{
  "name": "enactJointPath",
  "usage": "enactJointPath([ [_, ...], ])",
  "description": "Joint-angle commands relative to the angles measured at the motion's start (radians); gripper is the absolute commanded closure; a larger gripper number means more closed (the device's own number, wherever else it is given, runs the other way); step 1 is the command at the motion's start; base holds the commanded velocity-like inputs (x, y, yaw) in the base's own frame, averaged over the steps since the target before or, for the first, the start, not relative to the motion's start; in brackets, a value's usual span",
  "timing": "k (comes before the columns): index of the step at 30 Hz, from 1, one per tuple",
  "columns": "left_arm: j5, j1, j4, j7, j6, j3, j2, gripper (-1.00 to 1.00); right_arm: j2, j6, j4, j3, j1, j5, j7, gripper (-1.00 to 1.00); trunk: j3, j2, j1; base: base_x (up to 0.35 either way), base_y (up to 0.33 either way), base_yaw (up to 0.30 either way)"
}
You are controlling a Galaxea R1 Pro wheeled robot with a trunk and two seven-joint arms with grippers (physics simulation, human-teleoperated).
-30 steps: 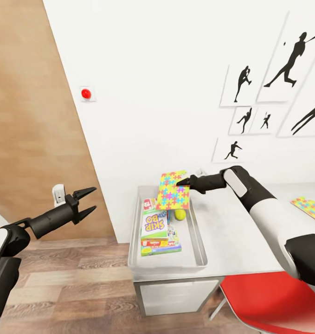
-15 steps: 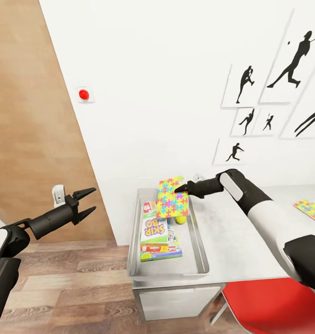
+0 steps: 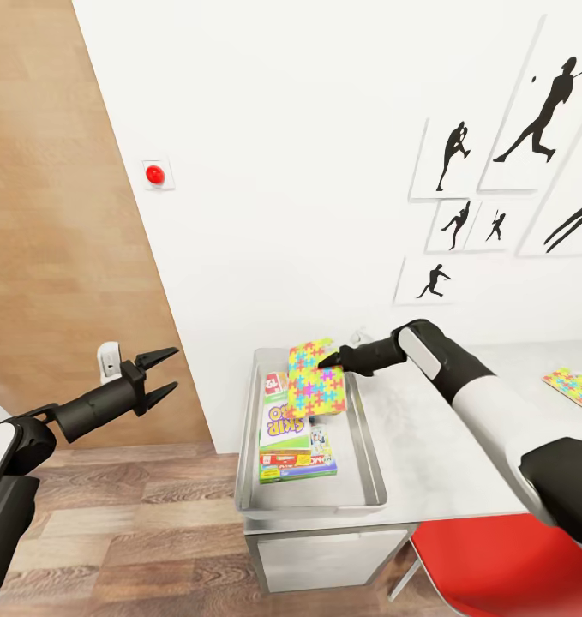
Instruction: Put all the toys in the child's room - the three board games (two on the bed and one on the table), the two jigsaw puzzles on the table, and the tennis ball on the table - inside the toy box on the table in the child's room.
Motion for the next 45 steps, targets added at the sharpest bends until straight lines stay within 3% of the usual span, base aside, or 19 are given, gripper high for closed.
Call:
enactJointPath([
  [1, 0.011, -0.001, -0.001, 0.011, 0.002, 0.0, 0.0, -1.0, 0.003, 0.0, 0.0, 0.009, -0.001, 0.006, 0.009, 1.0, -0.002, -0.002, 0.001, 0.001, 0.0, 0.0],
  [7, 0.011, -0.001, 0.0, 0.011, 0.002, -0.003, -0.001, -1.0, 0.036, 0.0, 0.009, 0.023, 0.001, 0.006, 0.008, 1.0, -0.002, -0.002, 0.001, 0.0, 0.0, 0.0],
  [16, 0.011, 0.003, 0.001, 0.009, 0.003, -0.002, -0.001, -1.0, 0.063, 0.0, 0.029, 0.027, -0.002, 0.007, 0.007, 1.0, -0.002, -0.002, 0.001, 0.0, 0.0, 0.0],
  [29, 0.011, 0.008, 0.001, 0.007, 0.003, -0.001, -0.001, -1.0, 0.085, 0.0, 0.039, 0.02, -0.018, 0.006, 0.003, 1.0, -0.008, -0.002, 0.001, 0.0, 0.0, 0.014],
  [45, 0.011, 0.008, 0.0, 0.008, 0.003, -0.006, -0.001, -1.0, 0.092, 0.0, 0.045, 0.017, -0.03, 0.004, 0.003, 1.0, -0.031, -0.002, 0.001, 0.0, 0.0, 0.005],
])
